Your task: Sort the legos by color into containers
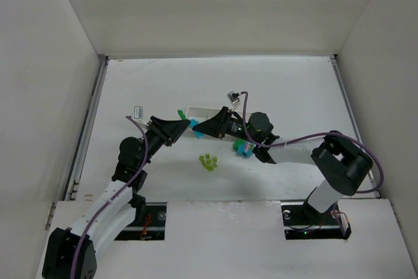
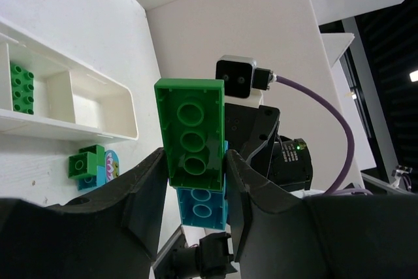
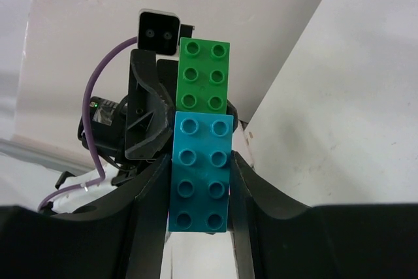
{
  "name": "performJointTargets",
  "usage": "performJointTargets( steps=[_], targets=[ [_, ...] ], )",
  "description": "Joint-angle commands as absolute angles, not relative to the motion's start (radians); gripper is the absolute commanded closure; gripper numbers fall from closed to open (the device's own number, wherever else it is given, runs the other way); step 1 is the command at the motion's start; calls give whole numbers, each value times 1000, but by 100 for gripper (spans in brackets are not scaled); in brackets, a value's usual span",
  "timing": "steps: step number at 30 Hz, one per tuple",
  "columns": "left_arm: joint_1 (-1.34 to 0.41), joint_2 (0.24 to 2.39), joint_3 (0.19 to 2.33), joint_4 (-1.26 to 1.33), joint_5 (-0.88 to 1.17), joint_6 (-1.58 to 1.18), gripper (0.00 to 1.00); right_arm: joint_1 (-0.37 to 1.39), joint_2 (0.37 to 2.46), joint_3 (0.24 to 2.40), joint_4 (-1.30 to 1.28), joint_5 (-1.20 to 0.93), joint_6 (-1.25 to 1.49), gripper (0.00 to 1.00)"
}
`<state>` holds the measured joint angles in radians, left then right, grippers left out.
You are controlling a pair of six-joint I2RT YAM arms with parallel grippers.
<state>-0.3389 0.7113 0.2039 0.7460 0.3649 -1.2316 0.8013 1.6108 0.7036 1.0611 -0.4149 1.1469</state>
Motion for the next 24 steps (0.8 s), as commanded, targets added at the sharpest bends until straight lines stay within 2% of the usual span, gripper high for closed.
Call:
performJointTargets(
  steps=[1,13,18,24],
  targets=[
    [-344,696,186,802,373,-1229,88,786,1569,690,1180,-399,1163,72],
    [-331,669,170,795,382,-1233,86,693,1545,637,1258,-410,1238,74],
    [-335,681,179,802,371,-1226,80,699,1557,656,1259,-443,1238,73],
    [-331,683,201,812,383,-1216,85,706,1577,666,1246,-426,1230,73]
  ],
)
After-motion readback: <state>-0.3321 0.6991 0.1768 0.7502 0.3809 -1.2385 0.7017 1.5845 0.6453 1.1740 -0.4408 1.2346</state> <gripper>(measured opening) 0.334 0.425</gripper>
